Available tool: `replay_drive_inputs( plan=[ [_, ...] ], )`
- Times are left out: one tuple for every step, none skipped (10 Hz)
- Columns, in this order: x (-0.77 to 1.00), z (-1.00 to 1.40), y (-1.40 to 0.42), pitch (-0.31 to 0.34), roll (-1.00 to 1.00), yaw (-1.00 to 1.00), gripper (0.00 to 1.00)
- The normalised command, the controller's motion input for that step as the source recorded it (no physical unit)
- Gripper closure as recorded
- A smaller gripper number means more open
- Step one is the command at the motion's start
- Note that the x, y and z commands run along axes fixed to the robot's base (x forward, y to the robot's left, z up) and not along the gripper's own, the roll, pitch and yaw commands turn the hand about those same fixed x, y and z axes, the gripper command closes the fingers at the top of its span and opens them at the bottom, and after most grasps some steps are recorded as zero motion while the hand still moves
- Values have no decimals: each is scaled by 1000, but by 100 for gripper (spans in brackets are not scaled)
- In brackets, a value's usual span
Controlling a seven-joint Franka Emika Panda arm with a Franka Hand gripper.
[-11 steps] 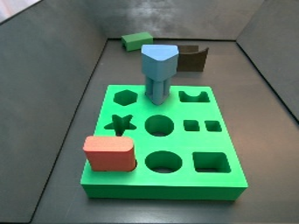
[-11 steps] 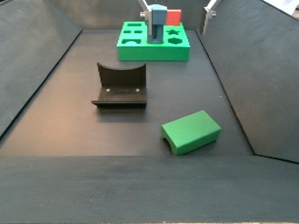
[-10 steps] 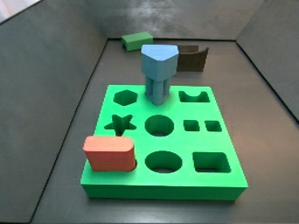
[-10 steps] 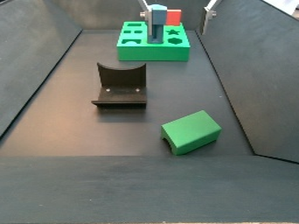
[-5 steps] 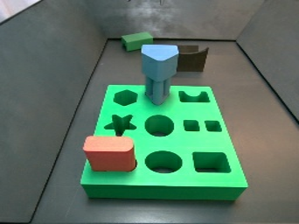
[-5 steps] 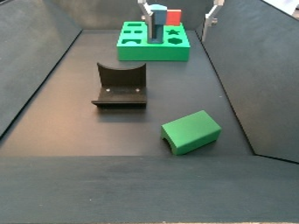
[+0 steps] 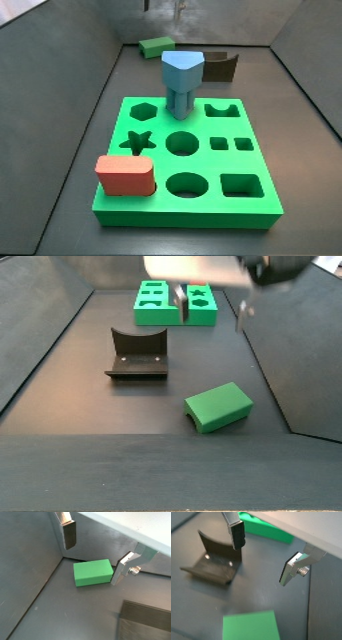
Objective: Pick up the arch object. Move up. Place the arch object on the fixture. Regrasp the arch object. Rotate the arch object. Move to above the board. Insert the arch object.
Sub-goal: Pick up the arch object.
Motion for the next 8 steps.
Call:
replay_drive_inputs(
  plan=[
    [-191,-920,543,129,-43,-480,0],
    [0,-834,489,0,-143,-411,0],
    [0,-671,477,-96,-200,-360,0],
    [29,-514,506,-176,-244,-294,0],
    [6,-509,511,-170,-254,-289,0],
    [6,-386,420,-217,-299,-326,0],
    [0,-223,260,-284,-361,-400,0],
    [-43,-171,97,-341,-361,-506,0]
  ],
)
